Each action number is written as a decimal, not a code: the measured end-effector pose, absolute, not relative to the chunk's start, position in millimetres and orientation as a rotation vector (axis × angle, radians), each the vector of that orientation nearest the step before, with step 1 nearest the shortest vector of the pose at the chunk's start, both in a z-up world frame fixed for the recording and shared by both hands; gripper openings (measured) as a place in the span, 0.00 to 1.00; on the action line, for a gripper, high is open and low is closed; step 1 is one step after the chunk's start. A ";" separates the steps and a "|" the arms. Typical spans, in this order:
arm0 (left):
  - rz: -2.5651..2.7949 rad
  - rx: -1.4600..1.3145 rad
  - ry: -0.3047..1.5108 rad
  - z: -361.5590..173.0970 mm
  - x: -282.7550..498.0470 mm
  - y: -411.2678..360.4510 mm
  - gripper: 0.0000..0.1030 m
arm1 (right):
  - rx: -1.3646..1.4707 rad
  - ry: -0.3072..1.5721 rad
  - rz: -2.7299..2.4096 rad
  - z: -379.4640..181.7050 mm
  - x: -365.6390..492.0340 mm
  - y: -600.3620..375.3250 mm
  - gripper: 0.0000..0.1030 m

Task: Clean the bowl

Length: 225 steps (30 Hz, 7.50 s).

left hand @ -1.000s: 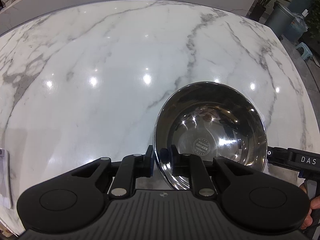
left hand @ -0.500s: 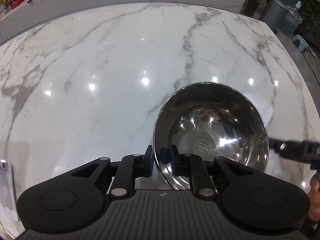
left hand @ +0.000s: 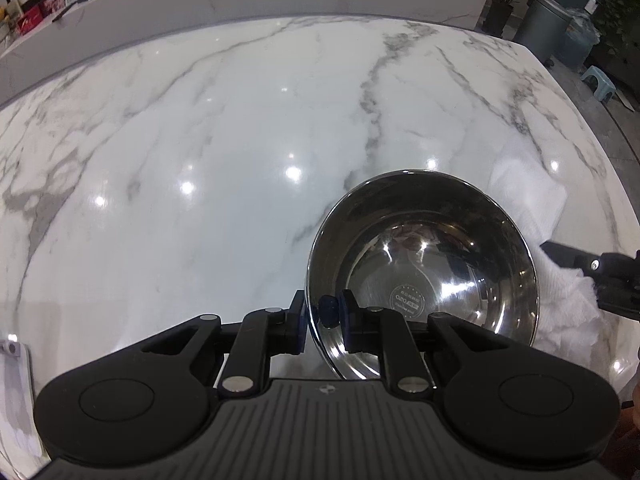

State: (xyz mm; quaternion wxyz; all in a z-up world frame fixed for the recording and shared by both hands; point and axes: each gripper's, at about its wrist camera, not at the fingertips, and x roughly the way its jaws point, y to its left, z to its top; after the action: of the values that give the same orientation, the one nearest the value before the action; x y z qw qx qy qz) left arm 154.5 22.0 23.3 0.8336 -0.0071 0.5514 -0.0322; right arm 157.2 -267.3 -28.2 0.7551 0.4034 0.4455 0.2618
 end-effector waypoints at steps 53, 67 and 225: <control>0.004 -0.145 1.220 23.8 143.7 41.6 0.11 | 0.861 0.919 0.602 -25.6 160.4 -259.4 0.20; -0.074 -0.094 1.204 23.1 143.2 23.7 0.11 | 0.752 1.057 0.511 -34.6 161.3 -251.9 0.20; -0.105 -0.146 1.055 63.8 40.8 10.5 0.78 | 0.034 0.920 0.169 75.7 15.1 -194.5 0.82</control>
State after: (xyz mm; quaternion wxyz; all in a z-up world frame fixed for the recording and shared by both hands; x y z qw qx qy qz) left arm 40.8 10.5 63.8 0.8603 -0.0696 0.5025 -0.0501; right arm 15.1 -194.5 75.7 0.8926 0.0164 0.4432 0.0812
